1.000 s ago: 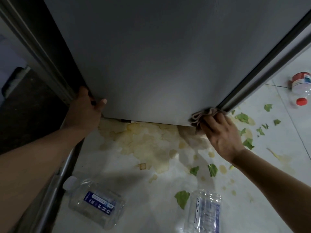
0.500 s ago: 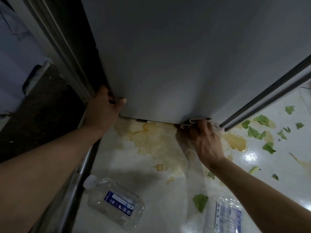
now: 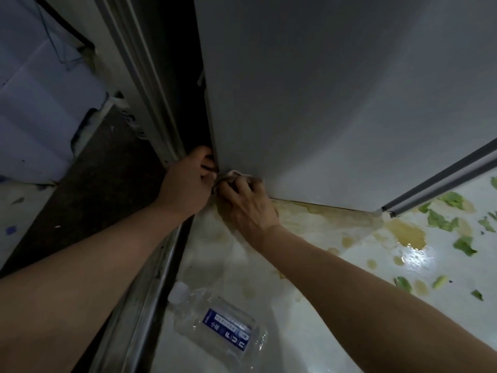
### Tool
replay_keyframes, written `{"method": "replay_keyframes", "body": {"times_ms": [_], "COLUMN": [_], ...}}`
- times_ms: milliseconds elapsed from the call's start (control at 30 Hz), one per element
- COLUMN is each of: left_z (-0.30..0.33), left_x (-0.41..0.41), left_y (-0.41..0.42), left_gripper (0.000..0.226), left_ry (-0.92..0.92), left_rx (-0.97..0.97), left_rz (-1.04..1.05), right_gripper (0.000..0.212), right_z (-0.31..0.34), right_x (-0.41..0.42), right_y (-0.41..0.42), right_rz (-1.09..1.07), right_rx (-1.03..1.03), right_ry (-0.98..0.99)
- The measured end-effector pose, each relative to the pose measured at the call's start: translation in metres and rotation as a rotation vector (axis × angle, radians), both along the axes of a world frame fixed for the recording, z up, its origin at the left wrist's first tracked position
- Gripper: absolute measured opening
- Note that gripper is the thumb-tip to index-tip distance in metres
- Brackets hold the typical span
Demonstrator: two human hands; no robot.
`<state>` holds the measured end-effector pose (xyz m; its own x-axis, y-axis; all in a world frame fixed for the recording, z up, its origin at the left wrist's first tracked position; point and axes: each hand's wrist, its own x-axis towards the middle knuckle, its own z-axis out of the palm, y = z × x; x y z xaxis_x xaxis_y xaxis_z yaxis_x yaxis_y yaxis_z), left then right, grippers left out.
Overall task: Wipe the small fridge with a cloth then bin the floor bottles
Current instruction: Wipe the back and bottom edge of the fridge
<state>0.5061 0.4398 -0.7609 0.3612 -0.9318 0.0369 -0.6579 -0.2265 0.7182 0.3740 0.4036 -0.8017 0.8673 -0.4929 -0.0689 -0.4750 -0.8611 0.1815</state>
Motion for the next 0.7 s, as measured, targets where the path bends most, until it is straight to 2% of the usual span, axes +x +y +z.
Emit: {"method": "replay_keyframes", "body": {"times_ms": [133, 300, 567, 700], "left_z": [-0.002, -0.003, 0.002, 0.012], "left_x": [-0.002, -0.004, -0.019, -0.035], "left_y": [0.000, 0.000, 0.005, 0.013], "left_gripper": [0.030, 0.034, 0.045, 0.034], "left_ry": [0.013, -0.019, -0.074, -0.157], "left_rx": [0.011, 0.055, 0.199, 0.227], "left_rz": [0.010, 0.029, 0.122, 0.126], "right_gripper": [0.046, 0.054, 0.058, 0.046], "right_z": [0.003, 0.002, 0.007, 0.014], "right_x": [-0.027, -0.088, -0.183, -0.211], "right_y": [-0.013, -0.026, -0.040, -0.041], "right_rz": [0.092, 0.033, -0.123, -0.214], "right_rx": [-0.052, -0.099, -0.068, -0.045], "right_ry": [0.120, 0.259, 0.265, 0.255]}}
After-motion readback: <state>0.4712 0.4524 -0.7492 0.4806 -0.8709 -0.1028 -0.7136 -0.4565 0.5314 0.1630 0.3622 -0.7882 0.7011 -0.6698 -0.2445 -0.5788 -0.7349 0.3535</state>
